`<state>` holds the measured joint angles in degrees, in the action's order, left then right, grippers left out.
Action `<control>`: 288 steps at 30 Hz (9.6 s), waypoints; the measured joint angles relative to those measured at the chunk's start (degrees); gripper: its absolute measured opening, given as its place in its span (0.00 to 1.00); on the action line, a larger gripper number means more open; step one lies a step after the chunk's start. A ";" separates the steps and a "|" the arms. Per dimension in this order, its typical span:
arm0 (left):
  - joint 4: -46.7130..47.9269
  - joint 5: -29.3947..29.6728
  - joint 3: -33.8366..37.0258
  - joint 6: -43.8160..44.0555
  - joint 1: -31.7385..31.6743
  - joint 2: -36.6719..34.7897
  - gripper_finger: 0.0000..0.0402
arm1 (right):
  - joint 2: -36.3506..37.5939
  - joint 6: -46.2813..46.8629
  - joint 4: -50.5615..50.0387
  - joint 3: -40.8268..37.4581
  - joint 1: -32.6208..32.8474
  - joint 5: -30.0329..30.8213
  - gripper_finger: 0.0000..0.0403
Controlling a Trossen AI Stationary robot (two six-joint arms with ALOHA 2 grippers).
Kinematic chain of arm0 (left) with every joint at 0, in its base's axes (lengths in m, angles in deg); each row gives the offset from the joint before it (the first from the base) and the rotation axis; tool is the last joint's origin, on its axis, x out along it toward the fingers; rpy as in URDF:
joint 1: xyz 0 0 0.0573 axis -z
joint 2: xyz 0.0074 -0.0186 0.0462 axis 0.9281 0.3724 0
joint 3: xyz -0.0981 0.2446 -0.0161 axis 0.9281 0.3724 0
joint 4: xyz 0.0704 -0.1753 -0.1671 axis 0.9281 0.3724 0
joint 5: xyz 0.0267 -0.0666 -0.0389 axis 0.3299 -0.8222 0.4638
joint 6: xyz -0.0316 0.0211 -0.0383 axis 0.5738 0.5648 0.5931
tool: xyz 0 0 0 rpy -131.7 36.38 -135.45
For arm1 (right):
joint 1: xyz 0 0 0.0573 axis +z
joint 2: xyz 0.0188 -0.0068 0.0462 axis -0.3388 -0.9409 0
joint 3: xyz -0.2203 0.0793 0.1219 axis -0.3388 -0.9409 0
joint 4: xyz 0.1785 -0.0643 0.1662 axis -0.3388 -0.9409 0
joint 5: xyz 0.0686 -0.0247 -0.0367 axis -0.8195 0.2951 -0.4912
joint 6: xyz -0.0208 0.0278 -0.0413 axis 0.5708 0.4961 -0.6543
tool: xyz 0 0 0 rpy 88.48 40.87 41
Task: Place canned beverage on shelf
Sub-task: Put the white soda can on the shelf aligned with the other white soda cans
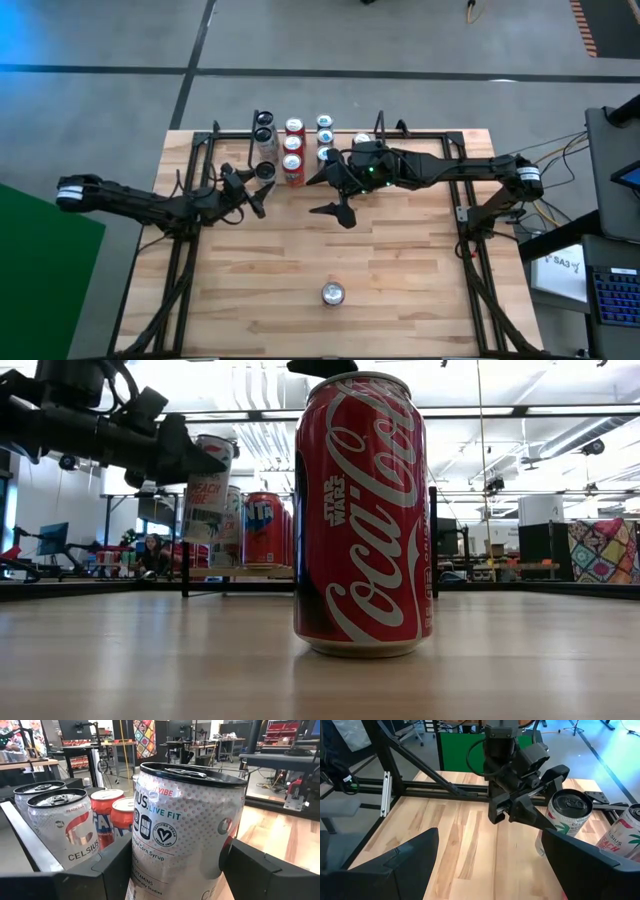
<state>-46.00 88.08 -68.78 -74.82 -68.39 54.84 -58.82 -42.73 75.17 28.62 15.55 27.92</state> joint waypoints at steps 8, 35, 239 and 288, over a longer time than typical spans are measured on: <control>-1.80 0.61 0.00 -0.06 -0.13 2.14 0.61 | -0.02 0.13 0.00 0.00 0.00 0.00 0.85; -9.00 5.45 -0.07 -0.03 -0.39 8.16 0.61 | -0.04 0.17 -0.07 -0.14 0.00 0.00 0.85; -24.72 3.80 -7.19 -4.37 -15.24 21.70 0.56 | -0.04 0.52 0.37 -3.26 0.24 -0.02 0.85; -36.96 4.21 -7.21 -7.53 -15.50 30.94 0.67 | -0.04 1.22 0.31 -3.87 0.24 -0.02 0.85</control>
<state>-82.96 92.29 -75.99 -82.35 -83.88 85.78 -58.87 -41.51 75.47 24.75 15.79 27.90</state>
